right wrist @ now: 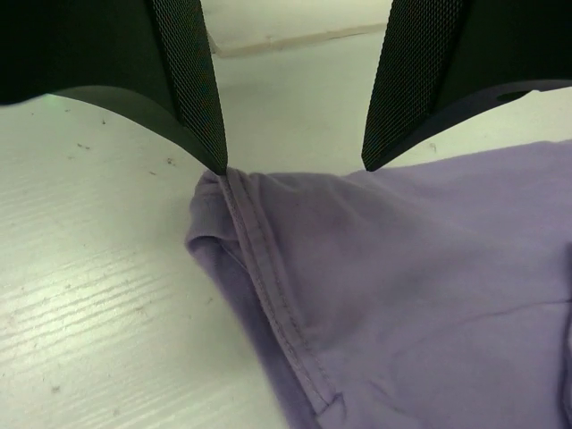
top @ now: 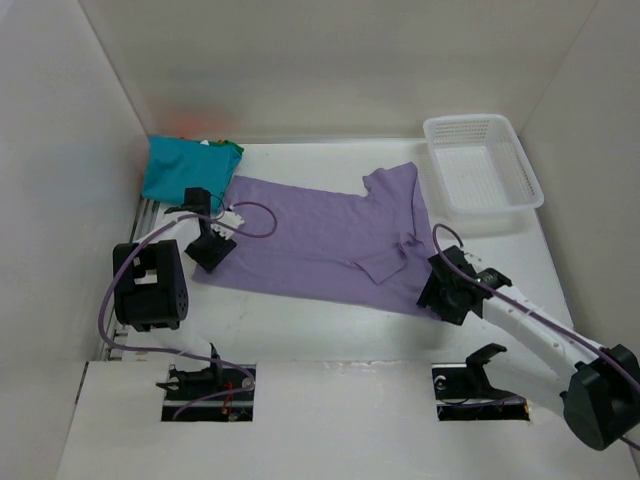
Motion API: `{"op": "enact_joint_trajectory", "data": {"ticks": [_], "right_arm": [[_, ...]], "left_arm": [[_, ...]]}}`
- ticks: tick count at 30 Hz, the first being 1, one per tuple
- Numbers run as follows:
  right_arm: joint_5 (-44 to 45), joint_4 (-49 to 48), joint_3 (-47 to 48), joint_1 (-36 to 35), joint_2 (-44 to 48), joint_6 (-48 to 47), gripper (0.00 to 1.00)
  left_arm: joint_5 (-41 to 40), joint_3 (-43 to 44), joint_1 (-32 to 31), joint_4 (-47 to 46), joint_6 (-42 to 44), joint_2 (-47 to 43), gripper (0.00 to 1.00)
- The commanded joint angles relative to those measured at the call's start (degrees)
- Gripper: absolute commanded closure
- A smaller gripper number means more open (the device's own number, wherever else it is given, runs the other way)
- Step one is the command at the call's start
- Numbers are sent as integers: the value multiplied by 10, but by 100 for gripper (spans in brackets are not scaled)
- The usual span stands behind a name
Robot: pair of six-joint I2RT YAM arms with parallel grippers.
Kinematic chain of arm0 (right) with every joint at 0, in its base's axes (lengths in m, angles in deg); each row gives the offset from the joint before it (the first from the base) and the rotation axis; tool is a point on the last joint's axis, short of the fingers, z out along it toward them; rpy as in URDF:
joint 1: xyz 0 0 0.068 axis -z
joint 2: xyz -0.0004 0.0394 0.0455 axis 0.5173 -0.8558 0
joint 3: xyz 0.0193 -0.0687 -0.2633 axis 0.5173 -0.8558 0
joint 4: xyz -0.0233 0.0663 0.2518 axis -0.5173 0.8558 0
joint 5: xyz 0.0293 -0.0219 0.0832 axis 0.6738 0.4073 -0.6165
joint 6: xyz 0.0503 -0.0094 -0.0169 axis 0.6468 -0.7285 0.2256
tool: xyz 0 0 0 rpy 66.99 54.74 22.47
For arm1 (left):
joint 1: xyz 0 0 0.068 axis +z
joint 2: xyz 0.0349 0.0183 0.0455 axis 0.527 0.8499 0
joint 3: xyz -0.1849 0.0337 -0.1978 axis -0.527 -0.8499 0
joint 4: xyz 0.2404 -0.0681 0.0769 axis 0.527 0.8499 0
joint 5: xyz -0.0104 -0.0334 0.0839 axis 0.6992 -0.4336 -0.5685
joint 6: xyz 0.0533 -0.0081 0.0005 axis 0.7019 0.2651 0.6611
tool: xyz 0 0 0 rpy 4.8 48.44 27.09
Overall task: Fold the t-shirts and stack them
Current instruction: Fold the flattened tshirt in 1/3 of the way
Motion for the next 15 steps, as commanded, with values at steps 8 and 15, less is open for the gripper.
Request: {"op": "enact_joint_trajectory", "data": {"ticks": [8,15], "right_arm": [[26,-8,9,-15,-66,48,69],[4,15,-14,-37,-3,90,100]], "left_arm": [[20,-6,-3,-17,-49,53,88],[12,-35,26,9,-34,-70,100]]}}
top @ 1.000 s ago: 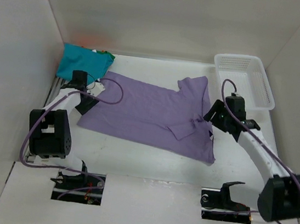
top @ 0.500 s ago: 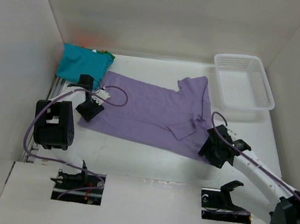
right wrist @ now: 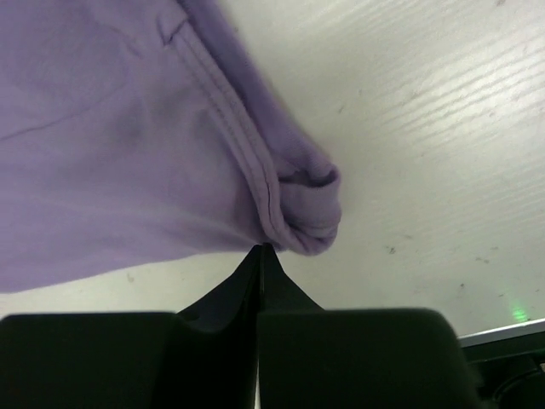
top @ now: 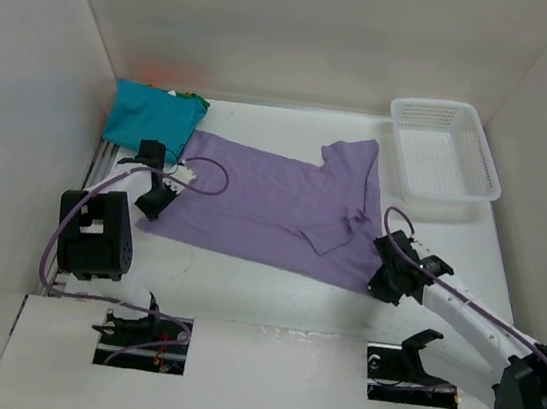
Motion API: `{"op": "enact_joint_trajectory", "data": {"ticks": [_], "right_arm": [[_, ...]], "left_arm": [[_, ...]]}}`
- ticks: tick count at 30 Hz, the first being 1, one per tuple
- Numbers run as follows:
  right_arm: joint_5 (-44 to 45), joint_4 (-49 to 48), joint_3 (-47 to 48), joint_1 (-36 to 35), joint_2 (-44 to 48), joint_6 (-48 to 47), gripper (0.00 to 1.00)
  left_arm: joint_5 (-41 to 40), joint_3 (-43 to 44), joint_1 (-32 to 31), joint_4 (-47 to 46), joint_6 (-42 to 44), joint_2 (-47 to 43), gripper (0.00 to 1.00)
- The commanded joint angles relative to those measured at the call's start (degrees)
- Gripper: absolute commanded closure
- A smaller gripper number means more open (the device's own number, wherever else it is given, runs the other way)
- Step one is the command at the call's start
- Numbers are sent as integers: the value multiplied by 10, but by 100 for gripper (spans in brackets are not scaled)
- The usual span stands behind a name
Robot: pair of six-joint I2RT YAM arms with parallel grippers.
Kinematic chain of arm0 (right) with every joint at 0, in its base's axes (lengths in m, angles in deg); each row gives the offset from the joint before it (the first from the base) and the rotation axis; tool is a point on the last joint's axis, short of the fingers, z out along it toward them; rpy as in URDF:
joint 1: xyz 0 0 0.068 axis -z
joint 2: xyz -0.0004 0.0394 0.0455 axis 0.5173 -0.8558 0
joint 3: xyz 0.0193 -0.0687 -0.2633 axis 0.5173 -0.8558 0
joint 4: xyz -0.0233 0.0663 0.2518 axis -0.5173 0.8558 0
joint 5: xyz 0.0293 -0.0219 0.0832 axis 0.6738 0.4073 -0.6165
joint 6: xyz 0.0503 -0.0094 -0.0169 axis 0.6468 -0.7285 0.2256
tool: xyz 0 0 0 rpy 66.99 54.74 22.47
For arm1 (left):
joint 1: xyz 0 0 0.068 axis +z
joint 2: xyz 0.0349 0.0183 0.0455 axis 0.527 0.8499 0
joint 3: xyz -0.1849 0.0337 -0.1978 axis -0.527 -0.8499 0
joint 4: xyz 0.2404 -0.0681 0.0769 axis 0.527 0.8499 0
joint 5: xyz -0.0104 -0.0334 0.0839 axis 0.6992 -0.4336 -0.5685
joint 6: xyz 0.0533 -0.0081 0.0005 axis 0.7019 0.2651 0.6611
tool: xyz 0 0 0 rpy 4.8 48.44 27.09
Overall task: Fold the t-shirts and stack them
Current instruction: Fold the flattened tshirt in 1/3 of the way
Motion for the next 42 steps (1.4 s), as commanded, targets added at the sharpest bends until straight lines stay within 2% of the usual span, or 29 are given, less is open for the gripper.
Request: {"op": "enact_joint_trajectory", "data": {"ticks": [1,7,10,12,14,16,21,23,25,30,33,37,42], "right_arm": [[-3,24,-11,-33,39,43,100],[3,88,-12,-112,93,125,100],[4,108,-4,-141,84,133,99],[8,115,3,-159,82,139,81],[22,118,16,-172,86,145,74],[40,122,35,-174,88,144,63],[70,105,46,-150,74,112,47],[73,81,39,-135,70,99,44],[72,56,31,-121,68,91,43],[72,1,-2,-90,66,88,39],[74,-28,-23,-72,65,88,38],[76,-54,-35,-58,56,84,37],[77,-58,-34,-57,53,83,37]], "left_arm": [[-3,-28,27,31,12,-79,100],[-38,-65,54,110,51,-150,99],[-32,-58,49,132,42,-150,86],[-45,-65,31,131,44,-151,67],[-64,-65,28,120,47,-155,52],[-98,-48,34,106,49,-157,48],[-201,19,40,34,84,-171,46],[-224,50,1,-5,96,-180,43],[-217,81,-72,-25,97,-191,39],[-96,100,-364,-32,80,-188,33],[-65,109,-486,-48,79,-116,34],[-45,145,-555,-76,77,1,40],[20,199,-584,-94,57,74,42]]}}
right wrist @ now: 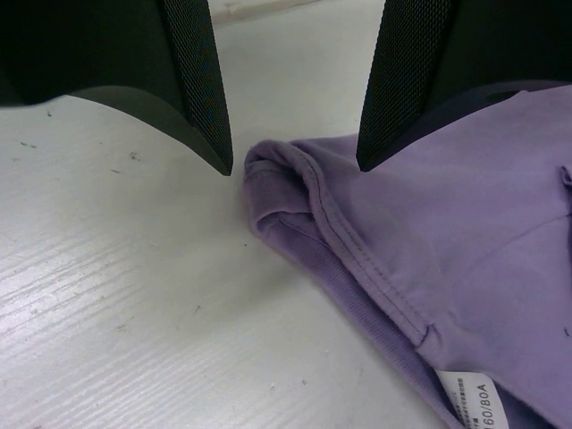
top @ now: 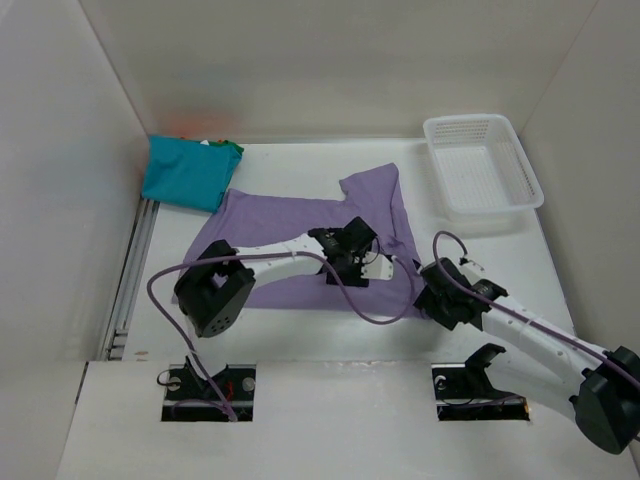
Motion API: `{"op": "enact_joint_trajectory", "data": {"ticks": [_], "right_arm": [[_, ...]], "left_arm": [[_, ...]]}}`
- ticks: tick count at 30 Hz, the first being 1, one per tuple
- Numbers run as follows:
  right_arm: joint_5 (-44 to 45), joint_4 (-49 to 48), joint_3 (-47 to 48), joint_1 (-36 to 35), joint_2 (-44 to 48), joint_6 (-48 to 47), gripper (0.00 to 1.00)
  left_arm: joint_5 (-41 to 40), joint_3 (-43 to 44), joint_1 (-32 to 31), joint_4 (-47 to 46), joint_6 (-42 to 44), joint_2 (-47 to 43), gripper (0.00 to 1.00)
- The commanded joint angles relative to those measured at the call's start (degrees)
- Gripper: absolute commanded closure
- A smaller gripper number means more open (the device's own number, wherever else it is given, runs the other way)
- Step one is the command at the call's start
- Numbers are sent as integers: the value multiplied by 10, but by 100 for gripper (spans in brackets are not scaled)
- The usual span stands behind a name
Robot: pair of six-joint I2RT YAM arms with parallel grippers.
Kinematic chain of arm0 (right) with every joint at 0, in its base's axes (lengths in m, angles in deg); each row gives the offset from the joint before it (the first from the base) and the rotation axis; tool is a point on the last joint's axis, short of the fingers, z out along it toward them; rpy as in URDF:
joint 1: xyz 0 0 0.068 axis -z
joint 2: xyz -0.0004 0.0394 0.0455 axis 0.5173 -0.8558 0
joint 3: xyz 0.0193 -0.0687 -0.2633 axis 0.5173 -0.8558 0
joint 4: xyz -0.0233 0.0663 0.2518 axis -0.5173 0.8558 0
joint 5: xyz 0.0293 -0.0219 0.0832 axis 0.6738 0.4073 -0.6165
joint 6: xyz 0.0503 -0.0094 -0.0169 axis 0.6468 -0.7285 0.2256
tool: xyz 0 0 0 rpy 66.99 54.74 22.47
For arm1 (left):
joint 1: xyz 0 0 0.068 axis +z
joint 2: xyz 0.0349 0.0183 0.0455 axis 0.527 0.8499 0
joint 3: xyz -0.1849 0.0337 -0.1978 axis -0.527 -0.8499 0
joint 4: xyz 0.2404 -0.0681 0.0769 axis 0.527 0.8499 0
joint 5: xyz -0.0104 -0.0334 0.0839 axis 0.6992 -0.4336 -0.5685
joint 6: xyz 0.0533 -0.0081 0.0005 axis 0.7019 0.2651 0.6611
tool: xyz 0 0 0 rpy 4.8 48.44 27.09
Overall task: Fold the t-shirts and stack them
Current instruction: Fold the flattened tshirt in 1/3 of the way
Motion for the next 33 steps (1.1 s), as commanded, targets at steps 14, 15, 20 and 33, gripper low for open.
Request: {"op": "enact_joint_trajectory", "data": {"ticks": [14,15,20,33], "right_arm": [[11,-35,4,5,-3,-21,36],[11,-35,4,7,-3,-21,35],[7,-39,5,14,-5,-33,39],[2,-39,21,16,-35,-60,51]], "left_arm": [[140,66,-49,14,-30,71,47],[138,66,-50,16,-31,76,47],[133,73,-48,15,-48,93,58],[124,100,-25,26,-72,82,62]]}}
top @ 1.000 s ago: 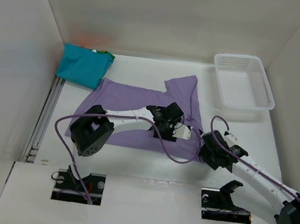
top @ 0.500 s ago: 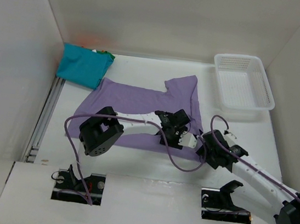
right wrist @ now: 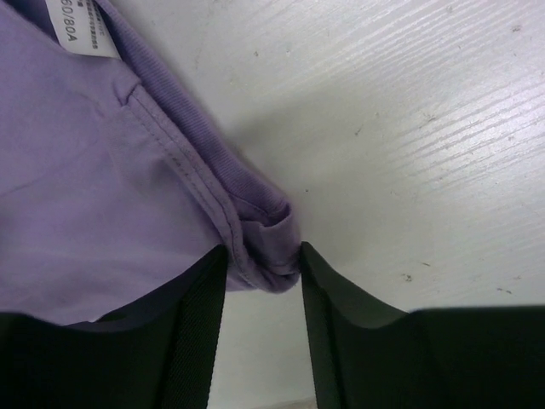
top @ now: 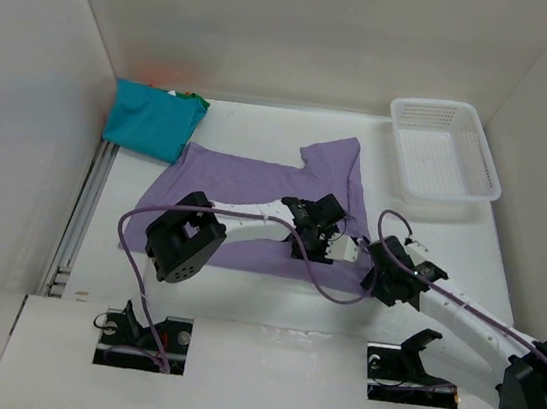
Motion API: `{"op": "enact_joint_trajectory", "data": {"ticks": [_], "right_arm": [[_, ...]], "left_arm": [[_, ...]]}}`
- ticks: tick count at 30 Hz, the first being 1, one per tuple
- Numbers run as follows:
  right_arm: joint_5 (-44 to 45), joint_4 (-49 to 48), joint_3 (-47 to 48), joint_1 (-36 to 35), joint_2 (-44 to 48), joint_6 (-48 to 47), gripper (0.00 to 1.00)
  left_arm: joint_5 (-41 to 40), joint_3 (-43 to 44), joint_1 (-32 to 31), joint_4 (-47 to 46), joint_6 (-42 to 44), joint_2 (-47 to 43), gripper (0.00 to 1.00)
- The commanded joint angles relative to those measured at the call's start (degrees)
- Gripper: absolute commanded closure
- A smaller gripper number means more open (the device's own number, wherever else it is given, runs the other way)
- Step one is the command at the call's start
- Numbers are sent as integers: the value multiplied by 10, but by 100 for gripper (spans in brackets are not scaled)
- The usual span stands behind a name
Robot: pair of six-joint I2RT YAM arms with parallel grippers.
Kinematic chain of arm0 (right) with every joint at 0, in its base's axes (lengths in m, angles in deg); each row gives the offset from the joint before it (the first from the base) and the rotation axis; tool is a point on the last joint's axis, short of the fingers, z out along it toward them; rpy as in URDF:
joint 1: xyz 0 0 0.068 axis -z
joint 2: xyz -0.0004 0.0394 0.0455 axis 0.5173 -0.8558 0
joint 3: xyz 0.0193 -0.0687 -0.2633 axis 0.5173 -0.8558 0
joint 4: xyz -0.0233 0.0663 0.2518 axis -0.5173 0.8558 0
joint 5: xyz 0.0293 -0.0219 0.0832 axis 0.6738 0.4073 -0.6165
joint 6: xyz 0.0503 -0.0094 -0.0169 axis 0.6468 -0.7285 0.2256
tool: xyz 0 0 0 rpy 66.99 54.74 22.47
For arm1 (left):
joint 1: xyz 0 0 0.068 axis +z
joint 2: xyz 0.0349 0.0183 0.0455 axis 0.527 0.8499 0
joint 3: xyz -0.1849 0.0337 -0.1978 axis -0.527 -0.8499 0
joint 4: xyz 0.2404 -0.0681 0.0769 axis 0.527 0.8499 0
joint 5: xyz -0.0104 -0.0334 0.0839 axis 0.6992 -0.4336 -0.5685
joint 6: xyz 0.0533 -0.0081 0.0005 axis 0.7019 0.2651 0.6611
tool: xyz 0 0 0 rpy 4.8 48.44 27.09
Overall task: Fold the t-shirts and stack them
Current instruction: Fold the flattened tshirt in 1/3 of the way
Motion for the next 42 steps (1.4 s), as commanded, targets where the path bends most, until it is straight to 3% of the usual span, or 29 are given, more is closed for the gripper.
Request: {"op": "enact_joint_trajectory", "data": {"ticks": [1,5,8,11,19,27,29,33,38,42], "right_arm": [[4,-15,22,5,-5,-12,57],[4,-15,22,7,-6,-14,80],[4,-16,22,8,-6,-16,90],[1,-16,22,11,-6,-19,99],[-4,-1,20,25,-3,-37,100],[-8,4,26,24,-14,-43,100],[-8,4,27,23,-16,-43,100],[-14,3,30,20,-3,-48,73],[8,33,85,-10,50,-50,64],[16,68,109,19,13,-69,54]], "left_arm": [[8,31,13,0,-17,-12,64],[12,35,18,-4,-18,-6,75],[16,35,21,-8,-24,-5,85],[16,44,37,-15,-47,-7,88],[-7,80,108,-27,-114,2,85],[-114,84,122,-52,-132,28,71],[-145,83,134,-56,-126,29,63],[-150,63,157,-41,-100,-14,45],[-137,-58,195,-6,3,-172,39],[-150,-205,243,69,118,-304,37]]}}
